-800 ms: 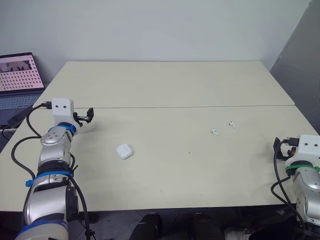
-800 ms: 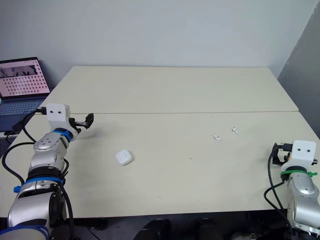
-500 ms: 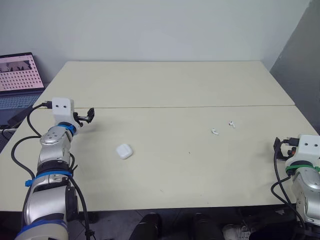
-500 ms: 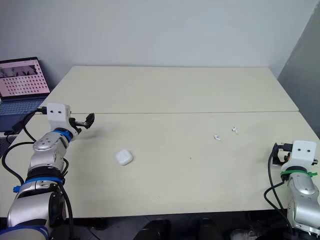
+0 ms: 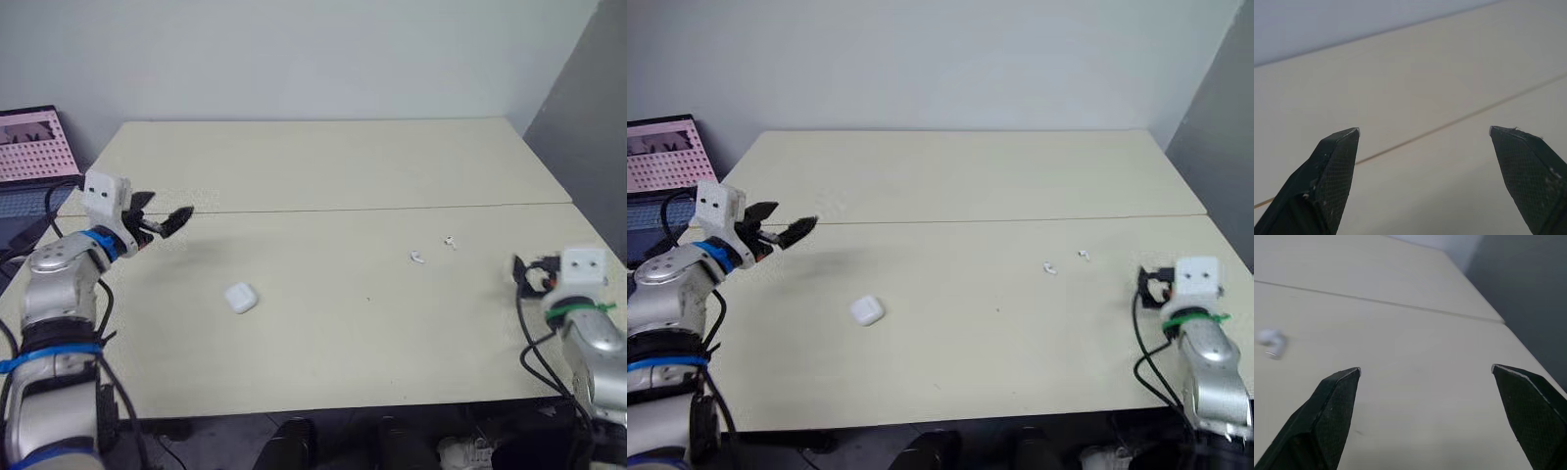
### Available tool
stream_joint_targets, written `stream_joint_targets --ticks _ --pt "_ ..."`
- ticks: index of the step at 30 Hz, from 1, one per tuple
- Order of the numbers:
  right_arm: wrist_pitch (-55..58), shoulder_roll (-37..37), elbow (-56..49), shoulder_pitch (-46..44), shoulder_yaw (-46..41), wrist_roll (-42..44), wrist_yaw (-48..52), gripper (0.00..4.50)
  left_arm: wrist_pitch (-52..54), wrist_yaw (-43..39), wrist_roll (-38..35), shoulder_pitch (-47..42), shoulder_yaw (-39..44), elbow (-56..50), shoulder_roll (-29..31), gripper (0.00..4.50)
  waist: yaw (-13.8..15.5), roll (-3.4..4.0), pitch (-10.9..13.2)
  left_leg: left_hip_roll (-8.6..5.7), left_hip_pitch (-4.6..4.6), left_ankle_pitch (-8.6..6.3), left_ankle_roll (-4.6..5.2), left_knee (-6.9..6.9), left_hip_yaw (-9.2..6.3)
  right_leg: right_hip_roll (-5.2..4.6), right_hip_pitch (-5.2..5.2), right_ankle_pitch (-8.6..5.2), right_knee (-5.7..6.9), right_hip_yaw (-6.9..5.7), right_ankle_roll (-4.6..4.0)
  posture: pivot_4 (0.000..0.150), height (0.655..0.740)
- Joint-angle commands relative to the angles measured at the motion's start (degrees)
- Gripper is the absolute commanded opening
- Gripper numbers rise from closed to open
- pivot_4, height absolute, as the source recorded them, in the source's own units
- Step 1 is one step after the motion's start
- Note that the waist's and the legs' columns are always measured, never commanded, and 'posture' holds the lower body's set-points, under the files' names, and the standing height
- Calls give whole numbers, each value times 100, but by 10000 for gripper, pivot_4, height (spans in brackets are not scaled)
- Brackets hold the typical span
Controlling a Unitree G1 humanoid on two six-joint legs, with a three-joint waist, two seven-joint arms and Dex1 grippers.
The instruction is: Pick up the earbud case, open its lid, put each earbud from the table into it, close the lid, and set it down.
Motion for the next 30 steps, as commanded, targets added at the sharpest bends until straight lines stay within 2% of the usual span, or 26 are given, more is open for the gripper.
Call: stream_joint_targets --ticks 1,5,9,15,23,26,29,30 --pt "45 -231 -304 -649 746 661 1515 45000 942 -683 -476 625 -179 -1516 332 44570 -32 2 2 4 0 0 0 -3 2 1 -1 -1 -1 1 -3 1500 7400" --pt "448 -277 -460 -1219 1410 1251 2659 45000 1528 -869 -708 1433 -228 -2676 489 44570 -22 0 3 14 5 0 -1 -31 0 3 -4 -14 -3 -5 -26 1500 7400" --pt "906 -229 -859 -1580 2186 1630 3482 45000 1407 -925 -503 2053 -432 -3150 465 44570 44 2 4 20 4 0 -2 -45 -1 3 -10 -19 -5 -10 -34 1500 7400" --pt "1439 -168 -1666 -1754 2921 1793 3738 45000 694 -732 91 2250 -888 -2677 185 44570 77 3 6 18 2 -1 -3 -47 -1 2 -11 -21 -11 -8 -36 1500 7400" --pt "1818 -210 -2060 -1813 2873 1890 3578 45000 132 -627 452 2006 -1135 -1953 -186 44570 155 1 5 18 0 -1 -4 -49 -1 2 -32 -20 -10 -7 -37 1500 7400" --pt "1888 -287 -2118 -1736 2743 1899 3522 45000 39 -684 505 1904 -1192 -1733 -247 38532 175 1 5 18 1 -1 -4 -49 -1 2 -32 -20 -8 -7 -36 1500 7400" --pt "1989 -308 -2171 -1671 2601 1977 3429 45000 21 -787 443 1798 -1188 -1705 -275 28587 187 1 5 17 1 0 -3 -49 -1 2 -33 -20 -9 -7 -36 1500 7400" --pt "2021 -312 -2180 -1649 2544 2008 3397 45000 37 -823 393 1761 -1176 -1770 -285 27252 187 1 5 17 1 -1 -3 -49 0 2 -32 -20 -9 -7 -36 1500 7400"
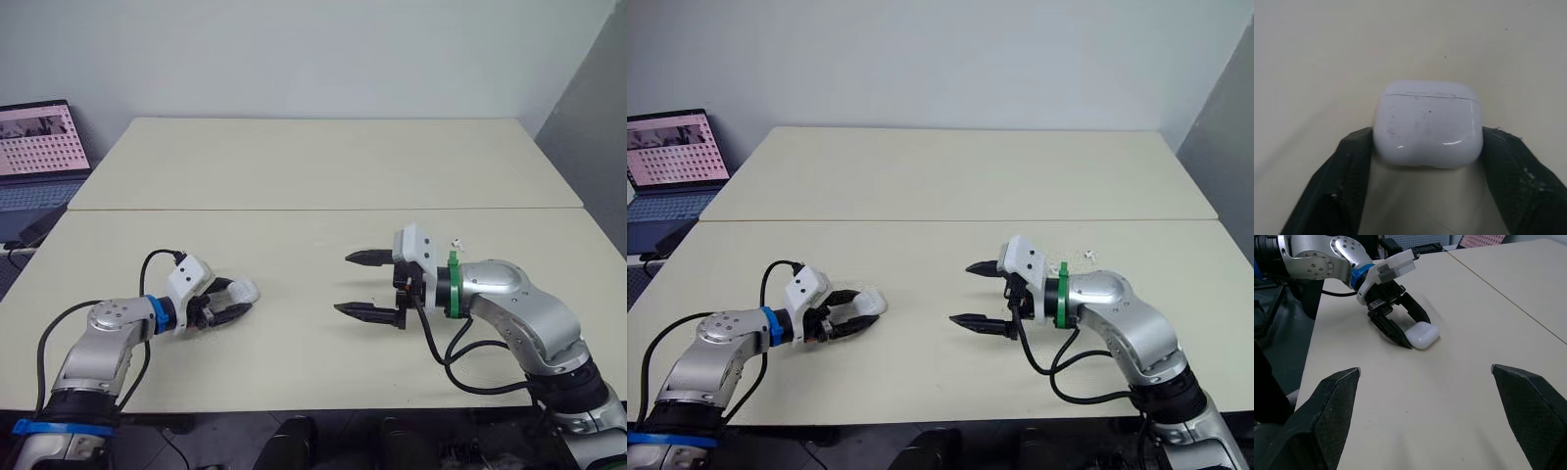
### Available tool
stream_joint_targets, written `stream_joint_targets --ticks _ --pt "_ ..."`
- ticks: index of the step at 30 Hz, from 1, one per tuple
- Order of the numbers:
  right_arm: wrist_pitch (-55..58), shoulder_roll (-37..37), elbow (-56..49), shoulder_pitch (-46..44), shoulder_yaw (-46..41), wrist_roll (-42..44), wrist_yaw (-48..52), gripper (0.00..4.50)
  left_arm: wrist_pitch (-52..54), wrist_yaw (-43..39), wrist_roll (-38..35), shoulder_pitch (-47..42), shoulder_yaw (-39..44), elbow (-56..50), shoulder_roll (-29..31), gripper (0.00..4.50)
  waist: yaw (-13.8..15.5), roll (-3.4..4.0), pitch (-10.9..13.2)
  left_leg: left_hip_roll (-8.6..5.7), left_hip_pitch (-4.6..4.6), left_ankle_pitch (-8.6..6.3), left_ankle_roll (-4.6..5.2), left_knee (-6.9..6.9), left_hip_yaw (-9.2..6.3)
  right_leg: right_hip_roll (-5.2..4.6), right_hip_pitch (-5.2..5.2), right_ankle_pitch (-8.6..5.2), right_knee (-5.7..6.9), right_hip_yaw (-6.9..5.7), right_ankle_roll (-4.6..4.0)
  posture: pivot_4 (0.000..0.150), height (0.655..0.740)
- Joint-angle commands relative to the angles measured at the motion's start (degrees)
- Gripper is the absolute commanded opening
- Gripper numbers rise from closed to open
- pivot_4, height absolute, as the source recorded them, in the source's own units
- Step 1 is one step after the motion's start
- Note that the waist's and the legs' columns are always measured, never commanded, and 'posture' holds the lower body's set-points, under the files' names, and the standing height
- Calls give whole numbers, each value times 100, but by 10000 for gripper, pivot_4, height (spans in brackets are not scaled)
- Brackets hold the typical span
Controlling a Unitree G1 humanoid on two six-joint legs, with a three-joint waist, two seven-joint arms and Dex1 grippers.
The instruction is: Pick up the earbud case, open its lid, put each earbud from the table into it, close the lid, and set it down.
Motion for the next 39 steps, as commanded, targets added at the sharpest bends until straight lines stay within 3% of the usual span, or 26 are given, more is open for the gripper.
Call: stream_joint_targets --ticks 1,4,8,11,14,20,27,30,38,39 --pt "99 -28 -243 60 -357 244 -132 45000 -17 -102 -99 -162 -15 -160 -65 27259 0 0 0 0 -1 0 0 0 0 0 1 0 0 0 0 1500 7400" --pt "421 117 -214 66 -649 572 -390 45000 -371 268 37 -590 -30 -295 -365 27259 13 -4 2 0 -3 0 0 0 -1 0 3 1 0 0 0 1500 7400" --pt "1280 462 -147 -143 -951 1066 -1016 45000 -2903 716 927 -1347 -400 -143 -881 27259 50 -11 5 0 -6 2 -2 1 -3 0 8 5 0 -4 -3 1500 7400" --pt "1578 699 -58 -319 -979 1234 -1305 45000 -5163 1003 1662 -1887 -730 503 -1029 27259 41 -11 4 -2 -6 2 -3 2 6 -1 10 7 -5 1 -5 1500 7400" --pt "1809 1044 118 -546 -984 1337 -1668 45000 -6643 1378 2223 -2332 -999 1336 -1125 27259 -21 -11 3 3 0 0 -5 -4 23 -1 7 9 -3 8 -6 1500 7400" --pt "1953 1493 440 -908 -936 1314 -2126 45000 -8038 2005 2727 -2965 -1247 2281 -1275 27259 -20 -11 4 -5 -4 1 -5 -5 14 -1 -2 14 10 4 1 1500 7400" --pt "1840 1657 723 -967 -899 1195 -2287 45000 -8372 2450 2983 -3310 -1358 2820 -1260 27259 -45 -11 3 -13 -3 2 -3 -3 9 0 1 17 11 3 8 1500 7400" --pt "1779 1683 819 -976 -926 1169 -2311 38929 -8435 2567 3027 -3377 -1418 2902 -1245 27259 -78 -11 3 -13 -3 2 -4 -3 9 1 0 17 14 3 9 1500 7400" --pt "1822 1749 897 -1076 -1064 1315 -2350 9714 -8488 2677 3020 -3357 -1553 2853 -1198 27259 -134 -11 3 -13 -3 2 -4 -3 4 2 0 17 14 1 9 1500 7400" --pt "1821 1745 905 -1085 -1065 1323 -2337 8276 -8492 2673 3005 -3344 -1575 2838 -1194 27259 -141 -11 3 -13 -3 2 -4 -3 4 2 0 17 14 1 9 1500 7400"
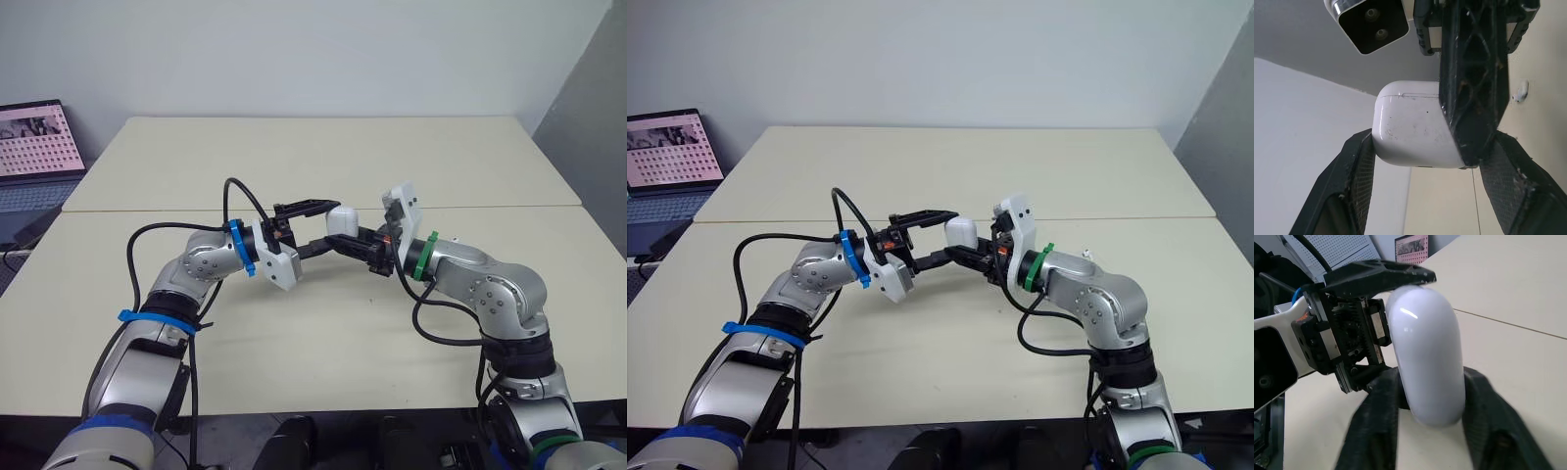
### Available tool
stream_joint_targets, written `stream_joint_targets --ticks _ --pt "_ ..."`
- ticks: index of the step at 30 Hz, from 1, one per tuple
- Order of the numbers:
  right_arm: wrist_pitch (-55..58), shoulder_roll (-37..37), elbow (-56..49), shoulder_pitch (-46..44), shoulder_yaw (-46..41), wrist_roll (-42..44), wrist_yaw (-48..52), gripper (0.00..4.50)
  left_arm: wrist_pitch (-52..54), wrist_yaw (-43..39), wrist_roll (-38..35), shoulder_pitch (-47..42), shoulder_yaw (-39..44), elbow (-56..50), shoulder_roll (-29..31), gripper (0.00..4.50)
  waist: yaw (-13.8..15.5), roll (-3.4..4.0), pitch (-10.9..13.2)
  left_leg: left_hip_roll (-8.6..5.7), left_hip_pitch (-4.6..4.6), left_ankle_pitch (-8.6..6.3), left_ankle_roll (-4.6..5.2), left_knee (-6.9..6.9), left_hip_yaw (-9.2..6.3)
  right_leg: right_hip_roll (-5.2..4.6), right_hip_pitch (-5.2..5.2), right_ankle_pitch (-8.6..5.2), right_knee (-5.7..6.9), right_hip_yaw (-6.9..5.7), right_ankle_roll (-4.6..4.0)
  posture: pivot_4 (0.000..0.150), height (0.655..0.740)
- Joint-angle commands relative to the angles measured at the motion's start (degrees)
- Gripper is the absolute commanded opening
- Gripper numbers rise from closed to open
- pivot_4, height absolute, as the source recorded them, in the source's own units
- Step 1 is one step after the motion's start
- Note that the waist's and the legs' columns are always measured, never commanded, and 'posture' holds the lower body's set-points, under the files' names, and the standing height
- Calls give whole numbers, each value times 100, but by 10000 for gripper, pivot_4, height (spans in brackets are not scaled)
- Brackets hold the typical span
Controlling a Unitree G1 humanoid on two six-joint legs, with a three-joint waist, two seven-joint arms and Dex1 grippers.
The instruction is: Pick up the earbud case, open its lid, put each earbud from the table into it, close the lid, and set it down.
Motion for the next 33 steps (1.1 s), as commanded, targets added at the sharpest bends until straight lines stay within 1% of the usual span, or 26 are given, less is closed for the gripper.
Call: stream_joint_targets --ticks 1,6,8,9,11,12,13,15,17,18,20,22,24,27,30,33 --pt "-90 39 -79 -152 -179 105 4 8340 -113 106 -86 -51 -69 -154 54 27259 -13 0 0 0 0 0 0 0 0 0 0 0 0 0 0 1500 7400" --pt "-65 22 -117 -149 -205 162 44 8340 -134 74 -222 -15 -174 -157 77 27259 -23 0 0 0 0 0 0 0 -1 0 0 0 0 0 0 1500 7400" --pt "-91 -9 -111 -134 -207 130 45 8341 -112 -32 -411 8 -250 -155 107 34562 -23 0 0 0 0 0 0 0 -1 0 0 0 0 0 0 1500 7400" --pt "-103 -21 -108 -123 -211 114 37 8339 -104 -71 -479 19 -276 -170 129 37276 -22 0 0 0 0 0 0 0 -1 0 0 0 0 0 0 1500 7400" --pt "-213 -140 -36 -81 -210 -39 52 8339 359 -374 -916 54 -296 -232 150 43730 -24 0 0 -1 0 0 0 0 -1 0 1 0 0 0 0 1500 7400" --pt "-281 -213 -1 -38 -199 -127 66 8339 697 -593 -1176 86 -303 -283 153 45000 -24 0 0 -1 0 0 0 0 -1 0 0 0 0 0 0 1500 7400" --pt "-331 -262 23 -9 -188 -182 77 8339 940 -763 -1366 113 -305 -335 155 45000 -24 0 0 -1 0 0 0 1 -2 0 0 0 0 0 0 1500 7400" --pt "-574 -475 152 97 -65 -510 86 8338 2065 -1436 -1933 253 -320 -655 165 45000 -27 0 0 -2 0 0 0 1 -2 0 1 0 0 0 0 1500 7400" --pt "-1131 -955 305 158 392 -1240 224 8338 3728 -2292 -2515 382 -369 -1243 305 45000 -38 1 0 -2 0 0 0 1 -1 1 1 -1 0 0 1 1500 7400" --pt "-1339 -1109 350 167 561 -1487 291 8338 4285 -2538 -2668 422 -359 -1481 354 45000 -44 1 0 -4 -1 0 1 2 0 3 0 -1 0 1 1 1500 7400" --pt "-1958 -1581 412 109 1225 -2309 490 8338 5344 -2971 -2907 338 -329 -1894 445 45000 -58 1 1 -3 -1 0 1 3 1 8 0 -1 1 2 1 1500 7400" --pt "-2327 -1820 415 52 1633 -2775 682 8338 5896 -3241 -2998 236 -286 -2157 464 40999 -64 1 1 1 0 0 1 3 1 10 -1 -2 1 1 2 1500 7400" --pt "-2481 -1876 376 9 1830 -3014 818 8338 6310 -3503 -3042 165 -284 -2327 460 35887 -67 0 1 5 -1 0 0 2 1 9 0 -2 0 1 3 1500 7400" --pt "-2561 -1947 264 -112 2164 -3396 1071 8338 6313 -3763 -2731 -29 -439 -2354 414 25901 -51 0 1 7 -1 2 -3 2 1 9 1 -1 -1 1 2 1500 7400" --pt "-2568 -1954 214 -209 2284 -3634 1232 8338 6265 -3872 -2457 -163 -541 -2290 343 15975 -40 -1 1 6 -1 13 -21 3 1 7 3 -1 -3 1 1 1500 7400" --pt "-2509 -1976 113 -291 2343 -3810 1394 8338 6079 -4074 -2325 -243 -600 -2236 292 15975 -39 -1 1 3 -1 13 -22 3 1 5 4 -1 -4 2 1 1500 7400"
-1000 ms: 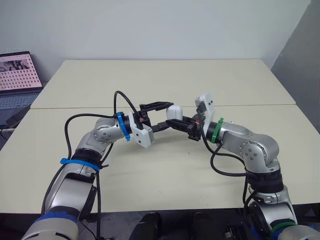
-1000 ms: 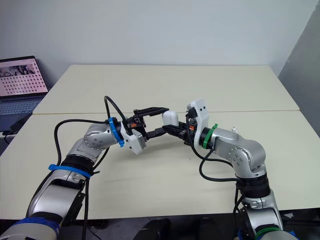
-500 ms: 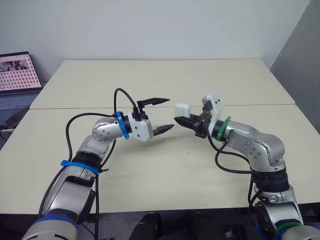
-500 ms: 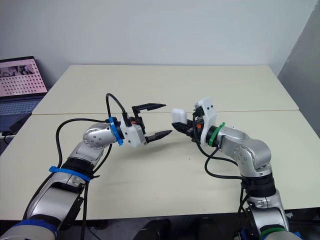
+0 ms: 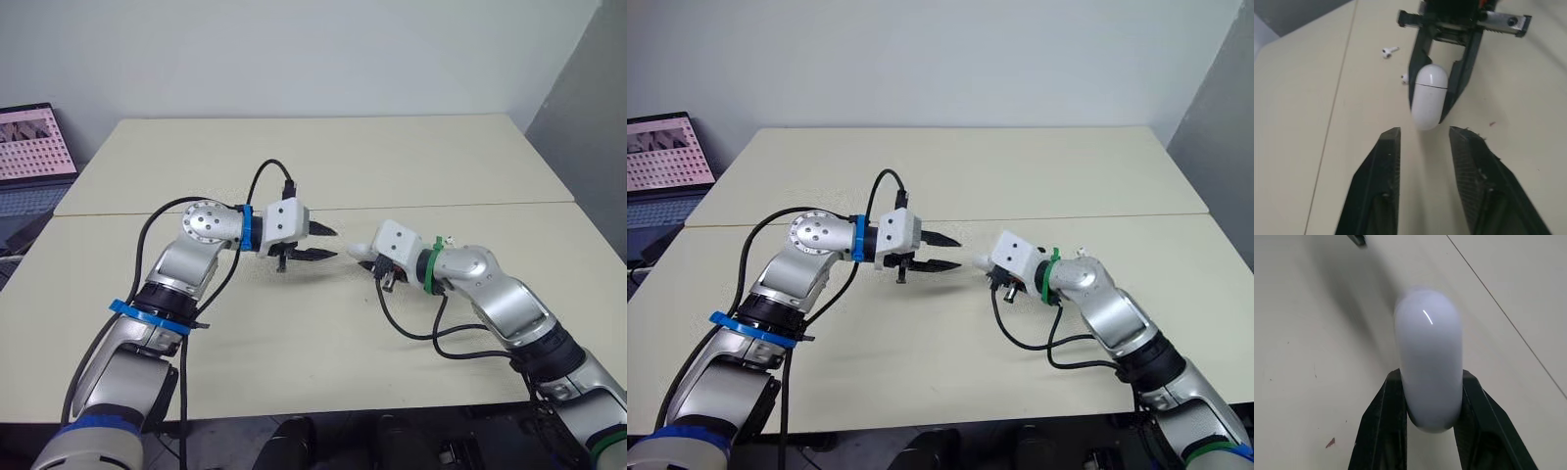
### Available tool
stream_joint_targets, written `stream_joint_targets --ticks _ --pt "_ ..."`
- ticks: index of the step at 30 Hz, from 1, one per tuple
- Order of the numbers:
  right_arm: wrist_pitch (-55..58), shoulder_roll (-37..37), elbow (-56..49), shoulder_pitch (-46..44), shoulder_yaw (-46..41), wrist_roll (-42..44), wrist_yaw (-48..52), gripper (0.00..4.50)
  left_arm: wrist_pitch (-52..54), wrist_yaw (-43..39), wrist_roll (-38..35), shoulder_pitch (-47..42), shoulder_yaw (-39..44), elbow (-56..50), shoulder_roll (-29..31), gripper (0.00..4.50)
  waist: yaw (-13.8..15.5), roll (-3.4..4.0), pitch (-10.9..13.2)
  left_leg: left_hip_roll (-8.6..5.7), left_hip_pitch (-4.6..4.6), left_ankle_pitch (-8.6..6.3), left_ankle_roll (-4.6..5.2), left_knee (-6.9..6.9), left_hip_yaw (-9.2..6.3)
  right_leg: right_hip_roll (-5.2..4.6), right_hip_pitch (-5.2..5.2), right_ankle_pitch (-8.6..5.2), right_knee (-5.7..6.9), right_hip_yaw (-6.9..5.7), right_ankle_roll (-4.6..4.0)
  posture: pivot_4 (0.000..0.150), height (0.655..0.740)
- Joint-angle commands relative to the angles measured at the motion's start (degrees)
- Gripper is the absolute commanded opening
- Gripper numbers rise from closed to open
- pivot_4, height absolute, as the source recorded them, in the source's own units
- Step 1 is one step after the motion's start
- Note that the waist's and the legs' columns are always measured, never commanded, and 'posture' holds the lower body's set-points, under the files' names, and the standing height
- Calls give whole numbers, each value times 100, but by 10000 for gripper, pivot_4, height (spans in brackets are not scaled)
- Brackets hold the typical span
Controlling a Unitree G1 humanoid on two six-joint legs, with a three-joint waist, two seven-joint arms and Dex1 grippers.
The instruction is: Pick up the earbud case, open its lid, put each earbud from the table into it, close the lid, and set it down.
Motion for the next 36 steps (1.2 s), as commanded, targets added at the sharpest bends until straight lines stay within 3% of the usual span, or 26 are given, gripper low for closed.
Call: stream_joint_targets --ticks 1,11,31,36 --pt "-16 -71 -341 -194 14 -251 202 8338 -238 -185 149 -217 -7 -32 -75 15975 1 0 0 0 0 0 0 0 0 0 0 0 0 0 0 1500 7400" --pt "127 0 -502 -290 135 -709 540 8338 -736 -127 510 -433 26 407 -481 15975 4 -1 0 0 0 0 1 0 -2 -2 -1 0 1 -1 0 1500 7400" --pt "561 358 -798 -352 -39 -777 676 8338 -1073 -162 775 -414 27 692 -664 15975 2 -1 0 -3 -1 1 -2 5 -3 -2 0 0 3 -2 0 1500 7400" --pt "557 376 -782 -345 -45 -781 680 8338 -940 -261 617 -365 78 626 -717 7518 1 -1 0 -3 0 1 -2 6 -3 -2 0 0 3 -1 0 1500 7400"
